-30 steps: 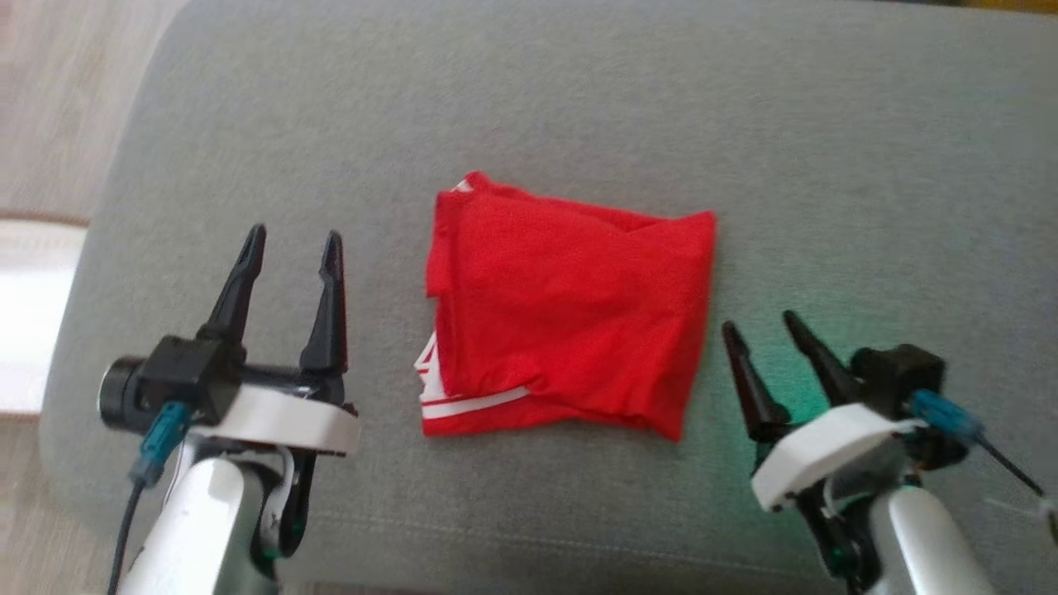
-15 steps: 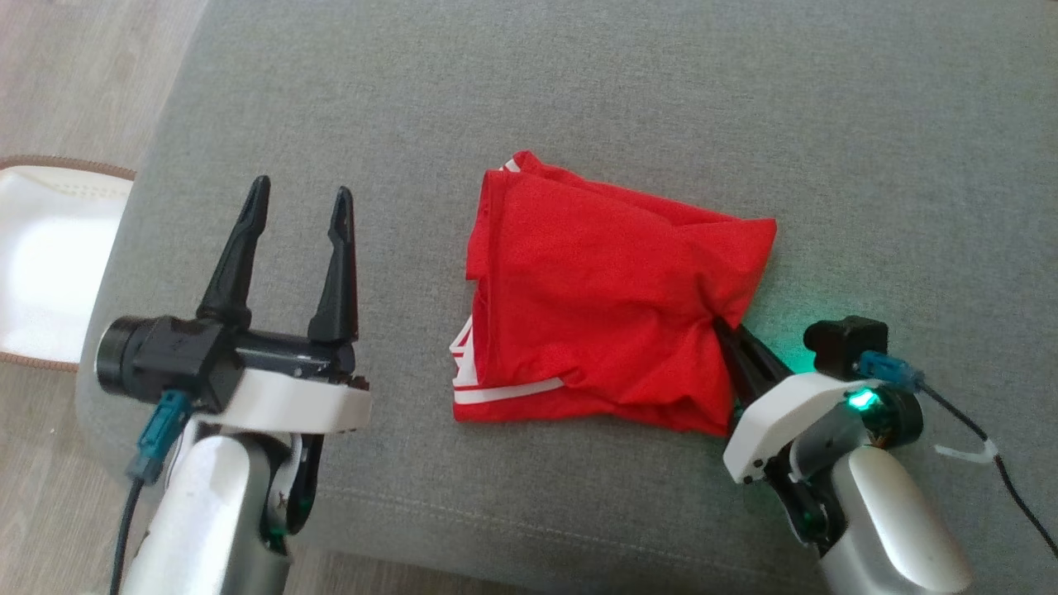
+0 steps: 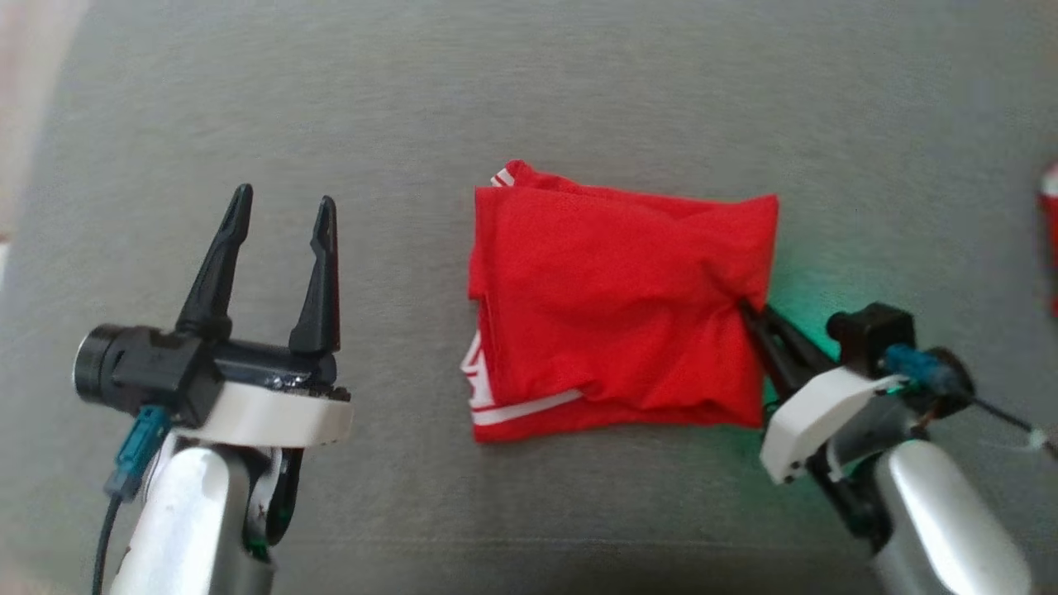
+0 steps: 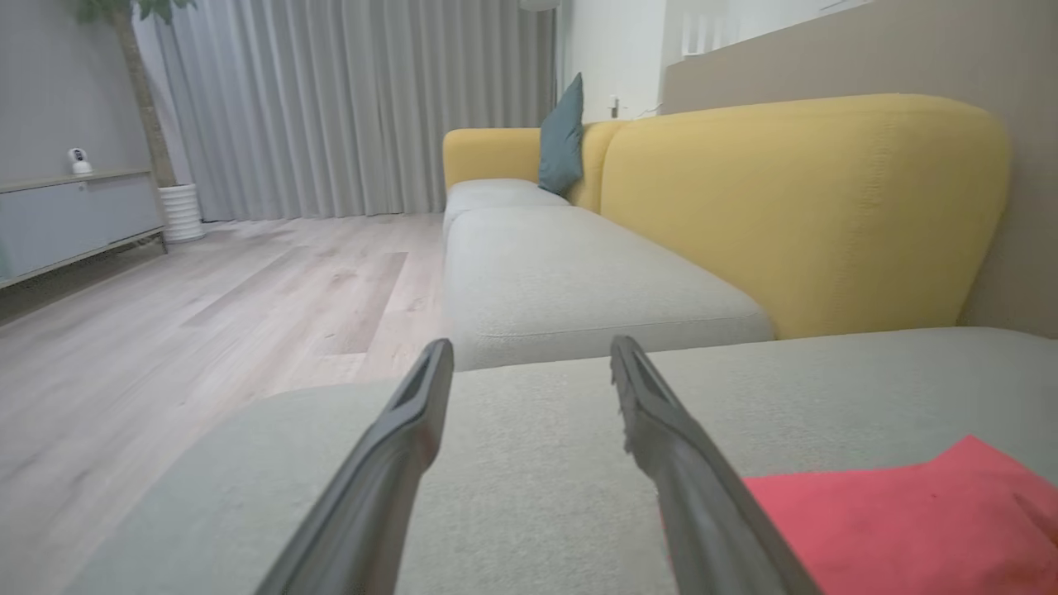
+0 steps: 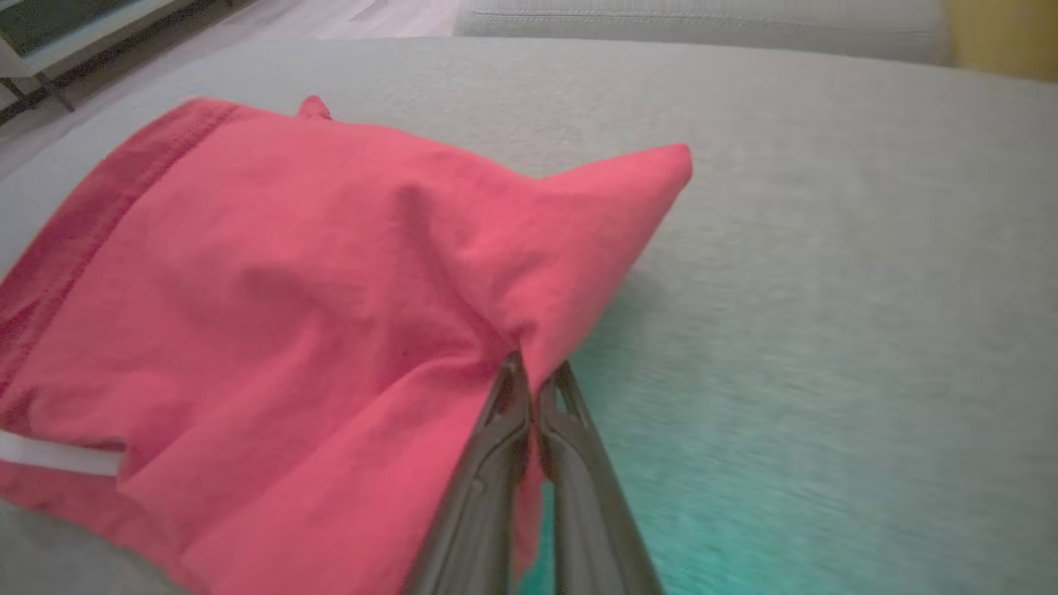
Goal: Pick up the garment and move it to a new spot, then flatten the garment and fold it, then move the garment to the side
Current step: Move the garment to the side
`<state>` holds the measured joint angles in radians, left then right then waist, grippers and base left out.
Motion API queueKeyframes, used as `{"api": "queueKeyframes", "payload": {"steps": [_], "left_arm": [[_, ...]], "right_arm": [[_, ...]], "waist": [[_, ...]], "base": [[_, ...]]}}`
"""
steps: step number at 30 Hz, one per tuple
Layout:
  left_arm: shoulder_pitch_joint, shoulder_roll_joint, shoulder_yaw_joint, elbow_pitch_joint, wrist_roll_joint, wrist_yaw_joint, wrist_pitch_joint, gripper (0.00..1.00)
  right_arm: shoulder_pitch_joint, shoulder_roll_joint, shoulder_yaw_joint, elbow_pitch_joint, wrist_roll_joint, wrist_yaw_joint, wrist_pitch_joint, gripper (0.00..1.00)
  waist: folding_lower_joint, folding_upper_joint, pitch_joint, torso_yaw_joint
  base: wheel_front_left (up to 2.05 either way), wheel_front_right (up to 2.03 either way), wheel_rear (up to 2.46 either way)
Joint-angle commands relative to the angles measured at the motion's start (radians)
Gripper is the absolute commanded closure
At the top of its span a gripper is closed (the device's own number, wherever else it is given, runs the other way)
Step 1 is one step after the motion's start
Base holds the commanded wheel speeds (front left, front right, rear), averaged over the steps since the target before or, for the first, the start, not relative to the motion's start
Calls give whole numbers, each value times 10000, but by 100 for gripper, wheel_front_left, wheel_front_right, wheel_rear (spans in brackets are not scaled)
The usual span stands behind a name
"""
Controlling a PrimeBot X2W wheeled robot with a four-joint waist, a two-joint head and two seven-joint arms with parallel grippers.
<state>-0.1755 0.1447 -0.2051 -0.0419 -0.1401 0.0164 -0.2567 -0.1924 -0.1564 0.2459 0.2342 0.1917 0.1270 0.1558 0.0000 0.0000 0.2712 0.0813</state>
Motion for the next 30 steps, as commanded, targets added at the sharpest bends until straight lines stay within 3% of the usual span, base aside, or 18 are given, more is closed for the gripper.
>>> {"api": "queueKeyframes", "payload": {"steps": [1, 9, 17, 22, 30], "left_arm": [[-295, 163, 438, -423, 124, -61, -50, 0], [-671, 350, 325, -522, 359, -430, -51, 0], [-1225, 617, 104, -569, 543, -699, -51, 0], [-1517, 718, -8, -656, 592, -777, -36, 0], [-2037, 832, -187, -786, 642, -890, 7, 0]], "right_arm": [[-140, -357, 84, -551, -67, 37, 55, 100], [-1349, -1834, -383, -1140, 114, 37, 422, 100], [-2724, -3051, -2056, -1305, -77, 37, 474, 100], [-3082, -3409, -3105, -1665, -127, 37, 585, 100], [-3372, -3234, -4302, -1722, -136, 37, 728, 100]], "waist": [[0, 0, 194, -1052], [0, 0, 807, -2819], [0, 0, 1654, -3527], [0, 0, 2130, -3700], [0, 0, 2901, -3661]], "base": [[0, 0, 0], [0, 0, 0], [0, 0, 0], [0, 0, 0], [0, 0, 0]]}}
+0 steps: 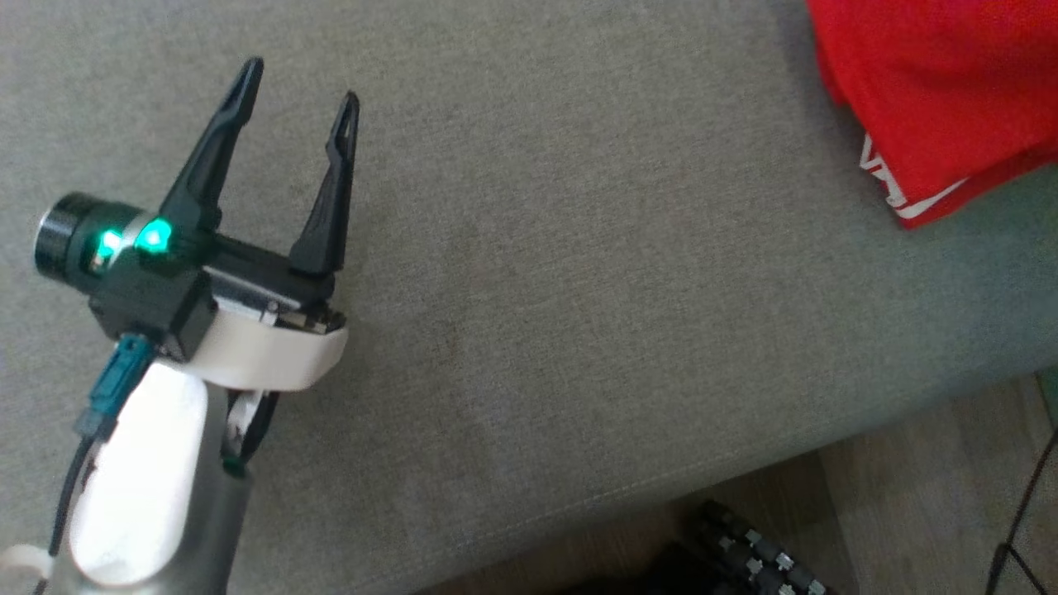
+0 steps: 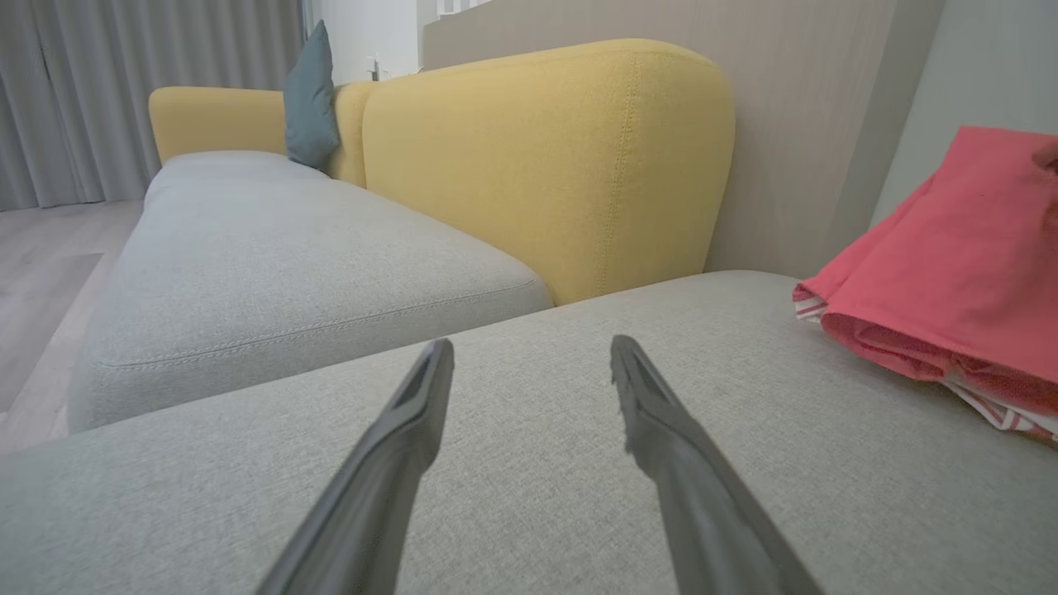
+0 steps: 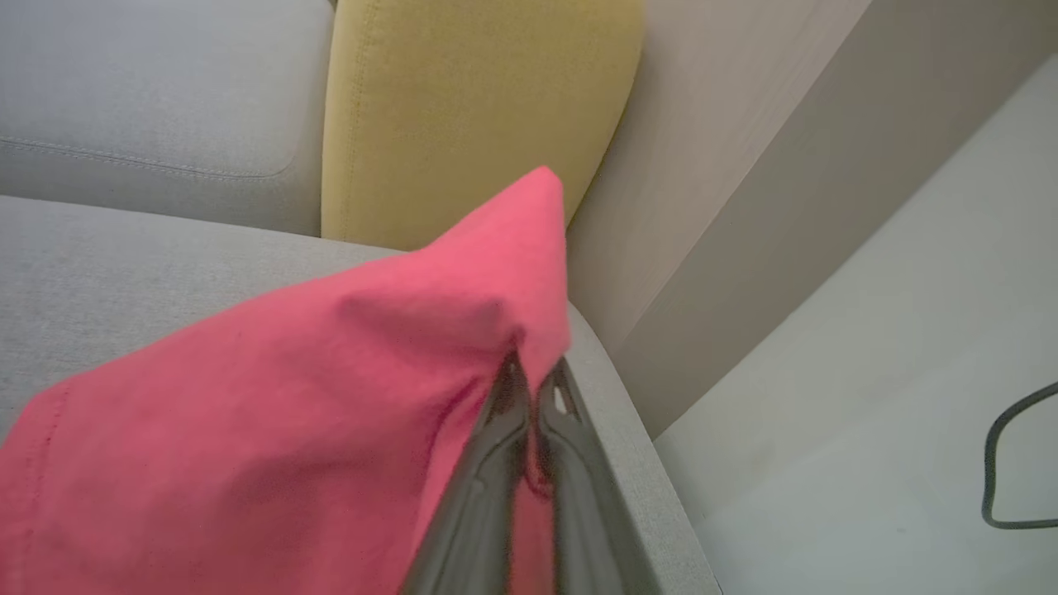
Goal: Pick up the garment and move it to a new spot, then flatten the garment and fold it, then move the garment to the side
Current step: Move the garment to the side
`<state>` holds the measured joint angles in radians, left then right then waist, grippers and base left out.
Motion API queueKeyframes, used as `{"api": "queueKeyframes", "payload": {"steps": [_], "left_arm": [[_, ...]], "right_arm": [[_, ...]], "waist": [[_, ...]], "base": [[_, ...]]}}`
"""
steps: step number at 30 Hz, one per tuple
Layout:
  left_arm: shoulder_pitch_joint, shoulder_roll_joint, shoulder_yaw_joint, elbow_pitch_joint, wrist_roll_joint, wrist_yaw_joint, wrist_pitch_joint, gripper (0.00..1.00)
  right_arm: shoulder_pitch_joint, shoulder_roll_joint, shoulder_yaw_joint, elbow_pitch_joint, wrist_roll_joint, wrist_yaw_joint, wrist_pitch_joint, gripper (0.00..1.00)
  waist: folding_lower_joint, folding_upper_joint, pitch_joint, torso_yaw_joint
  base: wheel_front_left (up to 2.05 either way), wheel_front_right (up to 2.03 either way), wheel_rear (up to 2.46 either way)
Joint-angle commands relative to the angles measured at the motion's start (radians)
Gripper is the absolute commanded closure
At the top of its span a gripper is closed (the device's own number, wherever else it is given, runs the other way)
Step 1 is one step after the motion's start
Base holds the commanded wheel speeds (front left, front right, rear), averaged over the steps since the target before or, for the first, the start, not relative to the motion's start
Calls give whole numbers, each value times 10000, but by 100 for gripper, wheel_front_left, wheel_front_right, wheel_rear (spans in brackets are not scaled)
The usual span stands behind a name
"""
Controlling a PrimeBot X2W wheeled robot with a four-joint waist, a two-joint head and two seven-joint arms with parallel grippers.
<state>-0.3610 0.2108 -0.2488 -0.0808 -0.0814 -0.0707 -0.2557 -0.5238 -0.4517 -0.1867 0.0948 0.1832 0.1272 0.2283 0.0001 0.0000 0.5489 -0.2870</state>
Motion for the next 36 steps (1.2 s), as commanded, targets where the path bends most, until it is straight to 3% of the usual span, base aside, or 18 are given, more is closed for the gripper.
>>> {"api": "queueKeyframes", "payload": {"steps": [1, 10, 14, 16, 21, 26, 30, 36], "left_arm": [[-254, 188, 230, -403, 50, -38, -3, 0], [-657, 220, 61, -313, -29, -123, -20, 0], [-712, 218, 10, -207, -71, -139, -34, 0], [-708, 208, 4, -123, -103, -135, -41, 0], [-574, 72, 32, 88, -216, -41, -54, 0], [-191, -165, 112, 257, -340, 107, -58, 0], [278, -379, 300, 454, -503, 269, -59, 0], [1048, -707, 684, 814, -688, 559, -59, 0]], "right_arm": [[-98, -225, -109, -278, -53, 35, -41, 100], [-214, 701, -1328, 619, -705, 35, -56, 100], [-217, 1264, -2063, 1232, -930, 35, 80, 26], [-143, 1531, -2391, 1401, -1042, 35, 145, 0], [287, 2057, -3064, 1063, -1417, 35, -282, 0], [1206, 2547, -2798, 6, -1467, 35, -1120, 0], [2207, 3249, -1893, -1120, -1448, 35, -1635, 0], [3629, 3941, 257, -2099, -1023, 35, -2040, 0]], "waist": [[-1, 0, 235, 46], [-1, 0, 911, 310], [-1, 0, 971, 428], [-1, 0, 903, 513], [-1, 0, 459, 768], [-1, 0, -325, 1132], [-1, 0, -1027, 1498], [-1, 0, -2055, 2364]], "base": [[0, 0, 0], [0, 0, 0], [0, 0, 0], [0, 0, 0], [0, 0, 0], [0, 0, 0], [0, 0, 0], [0, 0, 0]]}}
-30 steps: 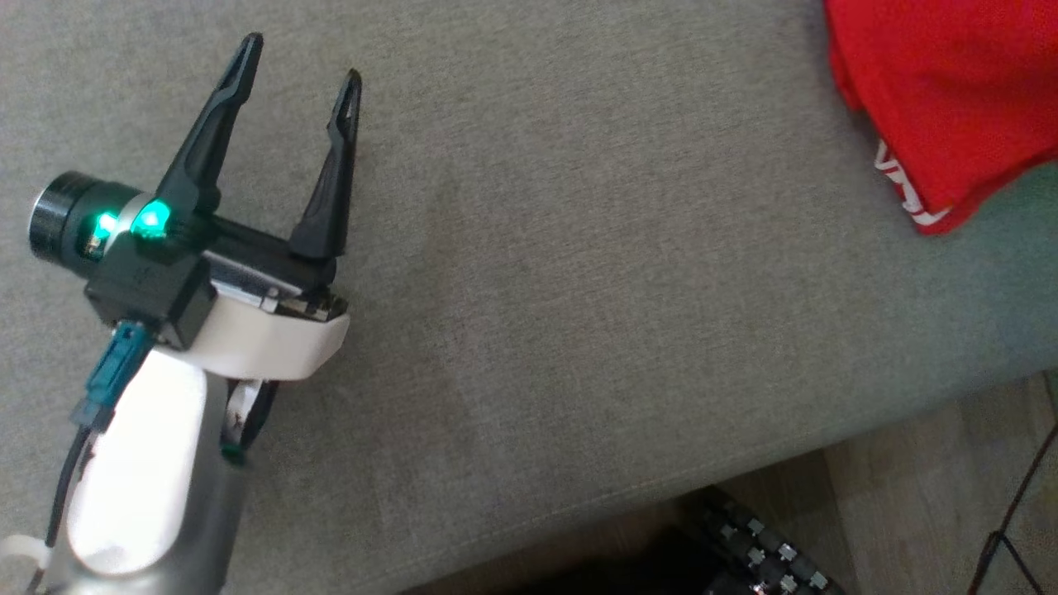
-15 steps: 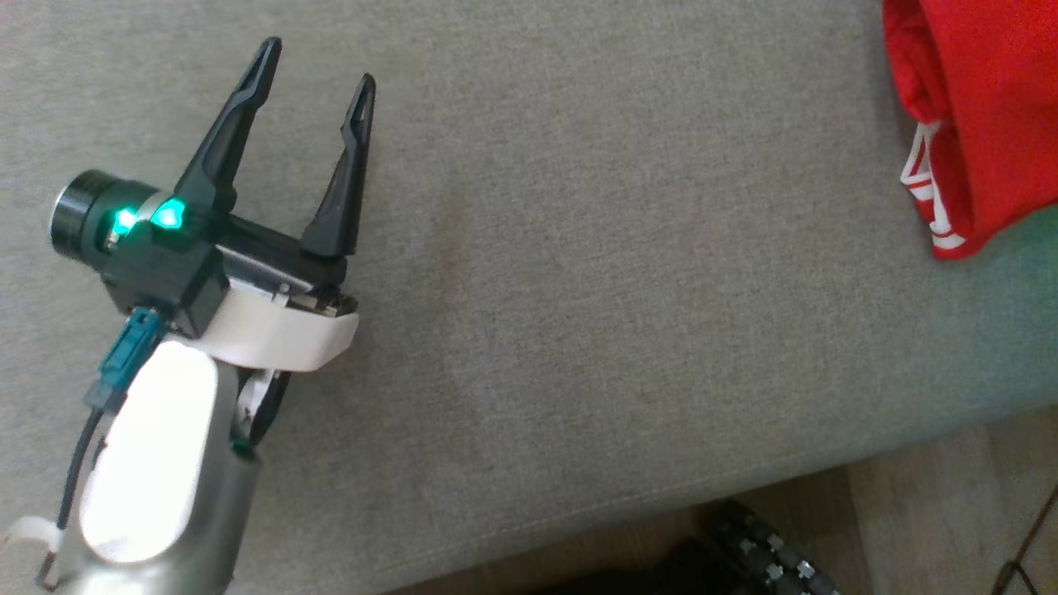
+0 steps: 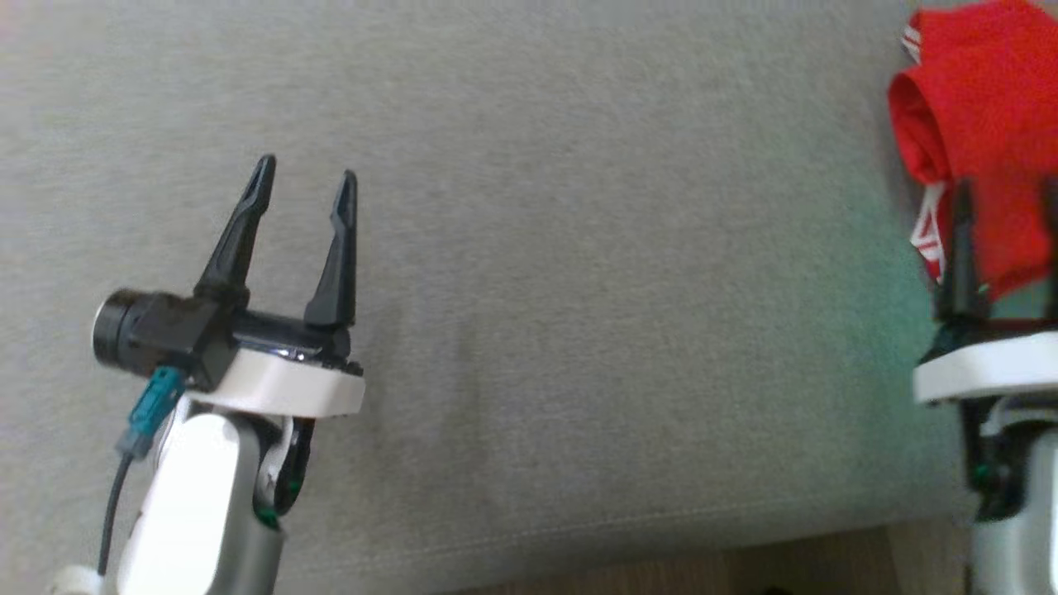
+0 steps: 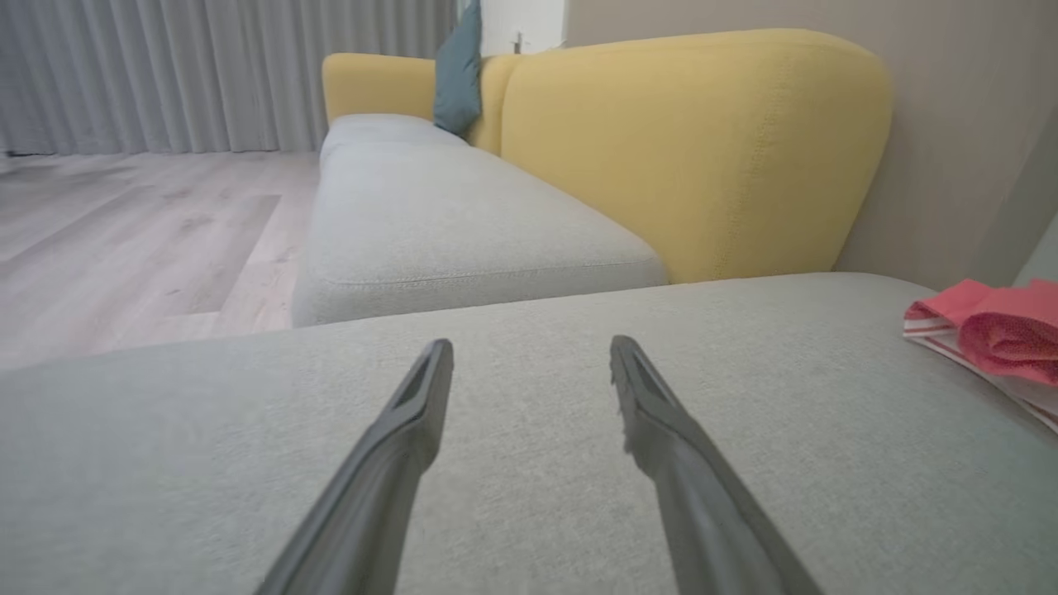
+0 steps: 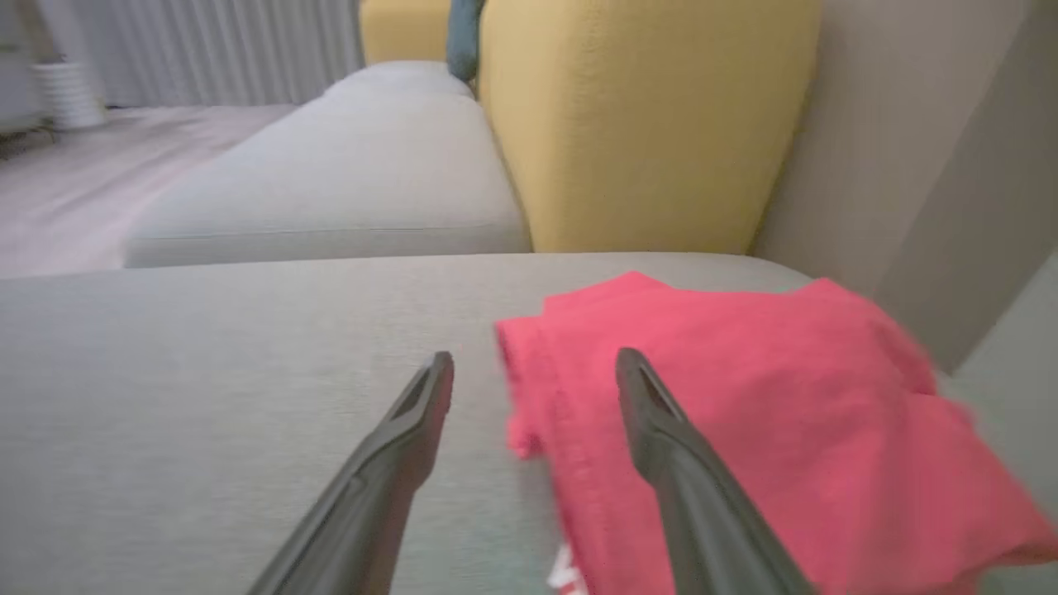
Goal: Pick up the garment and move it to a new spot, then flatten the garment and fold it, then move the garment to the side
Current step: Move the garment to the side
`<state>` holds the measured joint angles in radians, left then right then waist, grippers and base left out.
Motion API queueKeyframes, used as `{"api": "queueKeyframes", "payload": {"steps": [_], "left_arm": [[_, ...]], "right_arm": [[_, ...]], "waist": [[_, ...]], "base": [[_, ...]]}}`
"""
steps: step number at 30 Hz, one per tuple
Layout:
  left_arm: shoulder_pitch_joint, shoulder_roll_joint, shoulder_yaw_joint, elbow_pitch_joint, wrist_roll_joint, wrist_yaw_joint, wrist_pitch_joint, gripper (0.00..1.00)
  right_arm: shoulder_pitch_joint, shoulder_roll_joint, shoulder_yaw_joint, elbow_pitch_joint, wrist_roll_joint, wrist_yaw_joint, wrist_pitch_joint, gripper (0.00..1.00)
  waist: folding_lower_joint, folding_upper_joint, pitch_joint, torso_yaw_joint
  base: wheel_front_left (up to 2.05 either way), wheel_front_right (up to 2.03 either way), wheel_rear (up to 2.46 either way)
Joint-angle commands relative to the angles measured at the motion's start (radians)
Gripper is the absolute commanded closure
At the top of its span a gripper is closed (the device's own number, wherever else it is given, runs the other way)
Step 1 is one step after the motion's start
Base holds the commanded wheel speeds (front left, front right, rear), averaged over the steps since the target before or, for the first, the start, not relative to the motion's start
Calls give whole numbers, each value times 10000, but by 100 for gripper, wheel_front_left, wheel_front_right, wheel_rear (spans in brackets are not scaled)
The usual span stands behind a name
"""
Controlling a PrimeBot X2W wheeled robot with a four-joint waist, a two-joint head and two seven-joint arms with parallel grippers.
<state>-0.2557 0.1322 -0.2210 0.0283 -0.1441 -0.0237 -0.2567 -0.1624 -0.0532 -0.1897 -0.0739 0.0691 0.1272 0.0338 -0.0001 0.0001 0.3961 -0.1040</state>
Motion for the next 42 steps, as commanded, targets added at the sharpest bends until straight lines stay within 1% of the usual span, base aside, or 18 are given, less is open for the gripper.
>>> {"api": "queueKeyframes", "payload": {"steps": [1, 7, 14, 21, 25, 33, 42], "left_arm": [[89, 31, 468, -235, -98, 123, -50, 0], [685, -63, 931, 32, -257, 297, -50, 0], [1215, -122, 1333, 240, -464, 366, -50, 0], [1717, -19, 1363, 611, -580, 153, -51, 0], [1947, 16, 1291, 845, -587, 114, -47, 0], [2420, 72, 1161, 1053, -595, 195, 152, 0], [2656, 163, 1167, 1023, -670, 339, 381, 0]], "right_arm": [[135, -15, 469, -445, 220, 35, -145, 0], [540, 25, 1432, -462, 813, 35, -396, 0], [937, 28, 1749, -312, 995, 35, -412, 0], [1556, 28, 1758, -332, 910, 35, -288, 0], [1931, 29, 1744, -433, 909, 35, -206, 0], [2516, 29, 1668, -641, 932, 35, 1, 0], [2611, 29, 1755, -800, 956, 35, 107, 0]], "waist": [[1, -1, -673, 681], [1, -1, -1423, 1343], [1, -1, -2123, 1627], [1, -1, -2825, 1506], [1, -1, -3218, 1385], [1, -1, -3813, 1195], [1, -1, -3868, 1032]], "base": [[0, 0, 0], [0, 0, 0], [0, 0, 0], [0, 0, 0], [0, 0, 0], [0, 0, 0], [0, 0, 0]]}}
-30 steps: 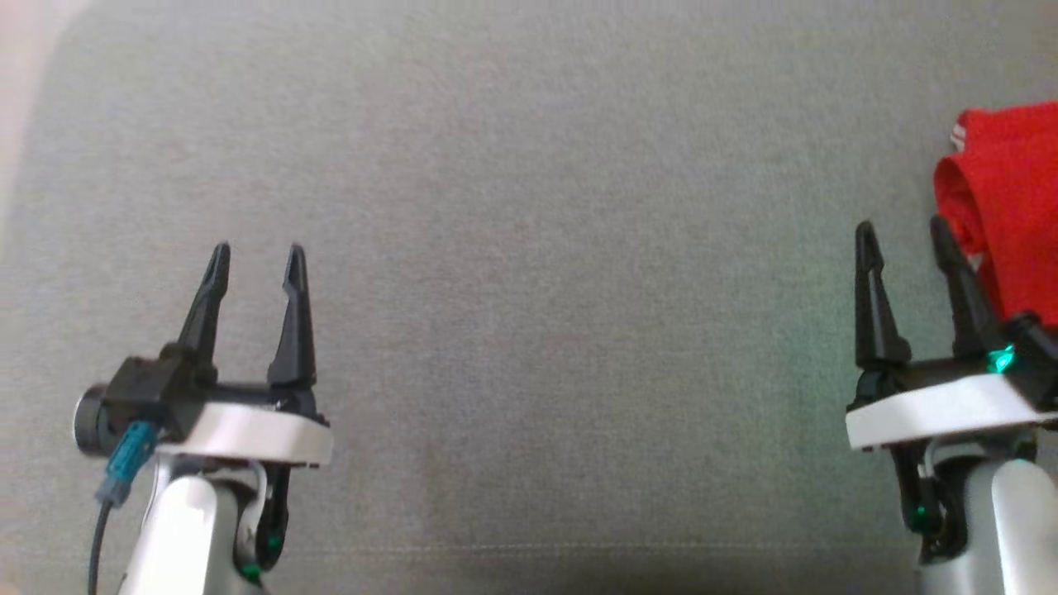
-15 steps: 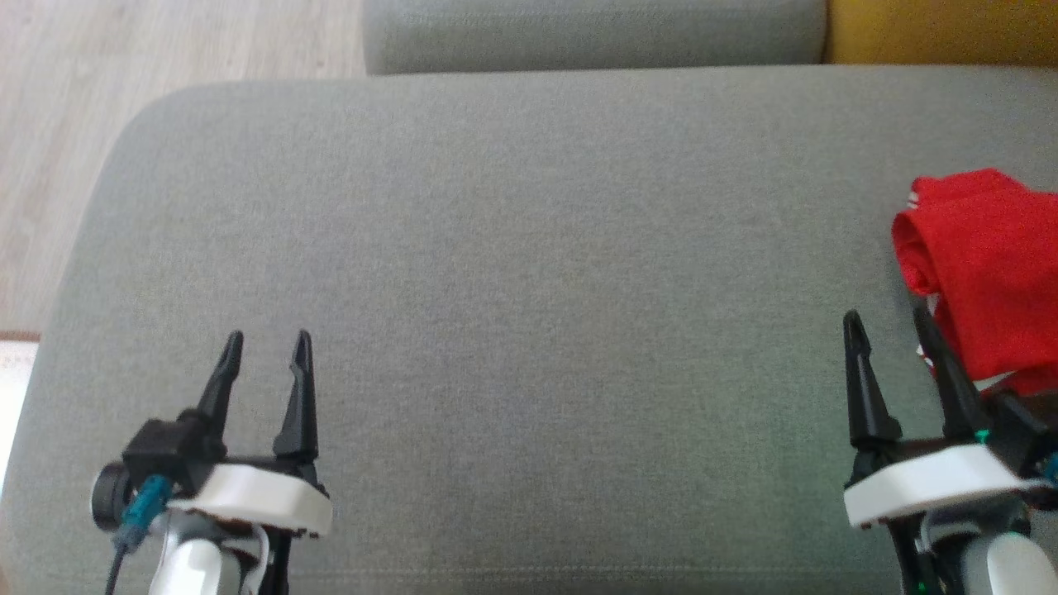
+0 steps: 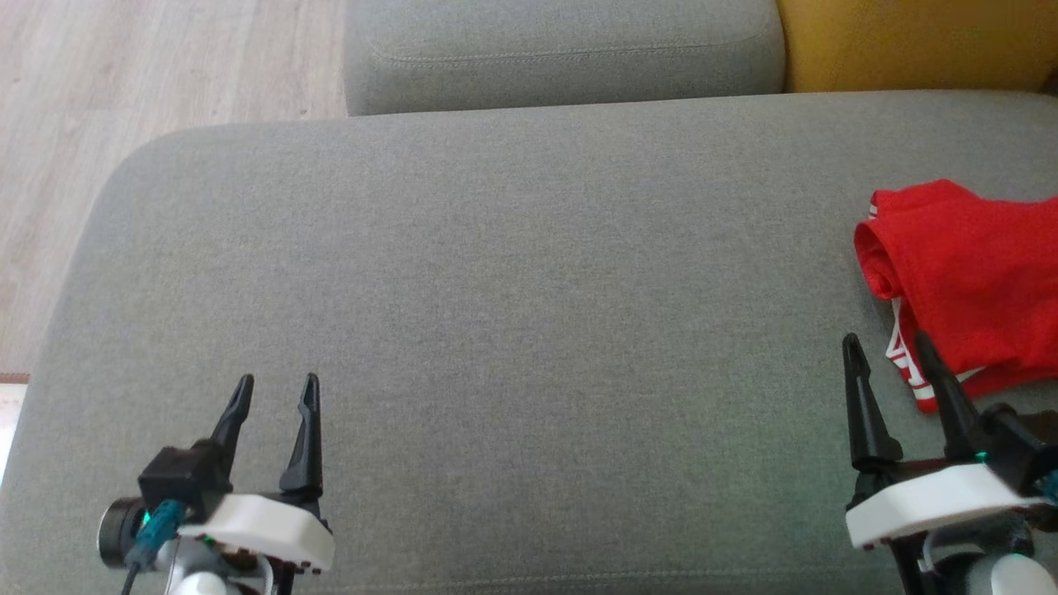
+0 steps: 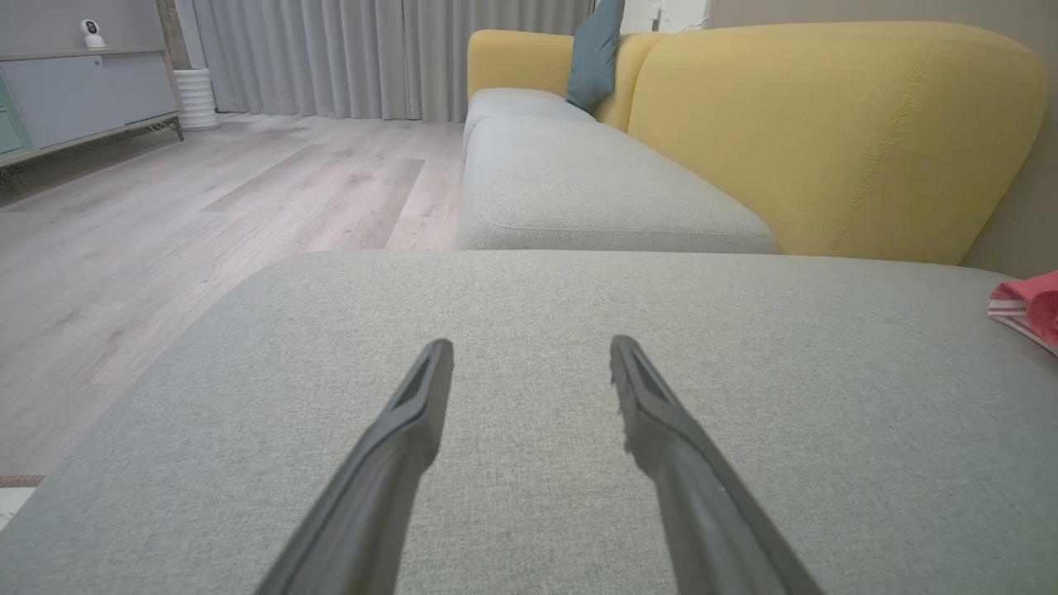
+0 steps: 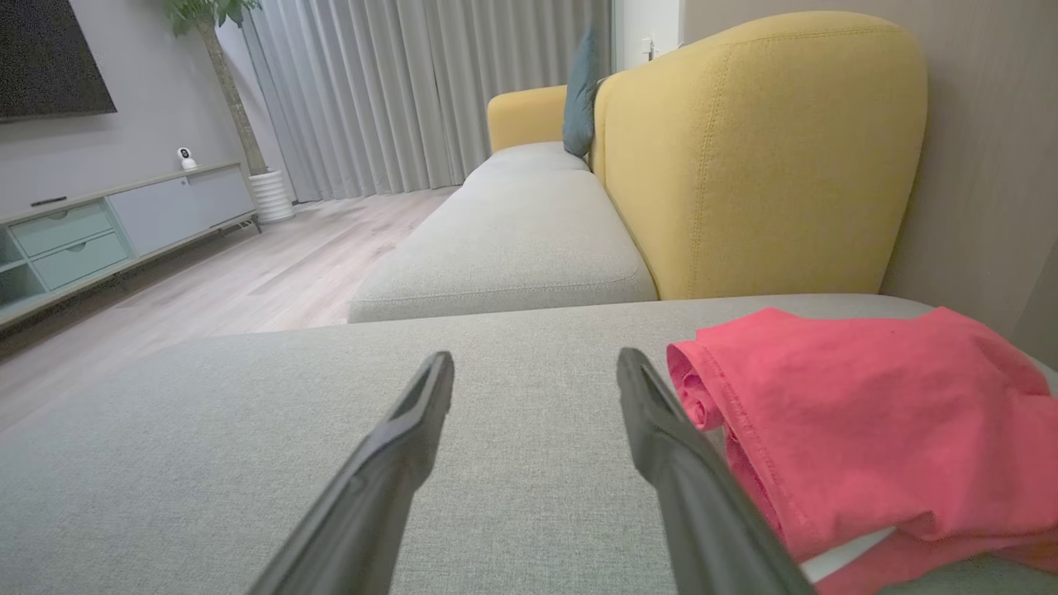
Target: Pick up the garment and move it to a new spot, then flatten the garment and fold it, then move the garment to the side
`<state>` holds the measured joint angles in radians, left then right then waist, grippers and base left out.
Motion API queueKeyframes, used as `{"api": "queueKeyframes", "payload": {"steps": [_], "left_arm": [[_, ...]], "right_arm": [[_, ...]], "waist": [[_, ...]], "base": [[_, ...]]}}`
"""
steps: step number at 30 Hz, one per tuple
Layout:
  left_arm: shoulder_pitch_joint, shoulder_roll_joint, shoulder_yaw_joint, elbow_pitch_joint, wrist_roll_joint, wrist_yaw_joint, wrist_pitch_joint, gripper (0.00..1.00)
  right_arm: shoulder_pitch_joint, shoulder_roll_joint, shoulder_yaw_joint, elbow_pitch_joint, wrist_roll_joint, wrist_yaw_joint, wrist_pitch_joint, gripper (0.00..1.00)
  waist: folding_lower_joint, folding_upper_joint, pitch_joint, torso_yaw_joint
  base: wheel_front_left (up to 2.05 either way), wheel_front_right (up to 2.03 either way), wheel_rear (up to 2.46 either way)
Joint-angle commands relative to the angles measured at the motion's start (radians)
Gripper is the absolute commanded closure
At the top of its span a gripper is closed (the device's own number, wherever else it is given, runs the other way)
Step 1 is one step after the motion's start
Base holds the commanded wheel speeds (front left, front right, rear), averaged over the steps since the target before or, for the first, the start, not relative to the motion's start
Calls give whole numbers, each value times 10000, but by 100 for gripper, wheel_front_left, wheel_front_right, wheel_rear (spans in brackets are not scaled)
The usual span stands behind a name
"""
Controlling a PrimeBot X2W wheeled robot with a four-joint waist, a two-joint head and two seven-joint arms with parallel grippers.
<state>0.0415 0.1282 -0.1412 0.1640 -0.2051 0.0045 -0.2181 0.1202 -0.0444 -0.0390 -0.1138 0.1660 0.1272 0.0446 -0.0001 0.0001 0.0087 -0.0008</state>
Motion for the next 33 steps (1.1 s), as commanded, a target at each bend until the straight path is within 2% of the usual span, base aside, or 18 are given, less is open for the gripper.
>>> {"api": "queueKeyframes", "payload": {"steps": [1, 30, 31, 33], "left_arm": [[-315, 207, 368, -335, -71, 69, 7, 0], [-462, 363, 193, -373, -177, 279, -6, 0], [-21, 170, -99, 8, -103, 218, 54, 100], [47, 103, -111, 336, -106, 218, 57, 100]], "right_arm": [[-211, -59, 256, -403, -3, 35, 5, 0], [-409, -59, 334, -314, 155, 35, -56, 0], [-33, 0, 64, 48, 103, 0, -3, 100], [9, 2, 71, 406, 106, 0, -1, 100]], "waist": [[1, -1, 11, 2], [1, -1, 277, -29], [1, -1, 278, -29], [1, -1, 280, -29]], "base": [[0, 0, 0], [0, 0, 0], [0, 0, 0], [0, 0, 0]]}}
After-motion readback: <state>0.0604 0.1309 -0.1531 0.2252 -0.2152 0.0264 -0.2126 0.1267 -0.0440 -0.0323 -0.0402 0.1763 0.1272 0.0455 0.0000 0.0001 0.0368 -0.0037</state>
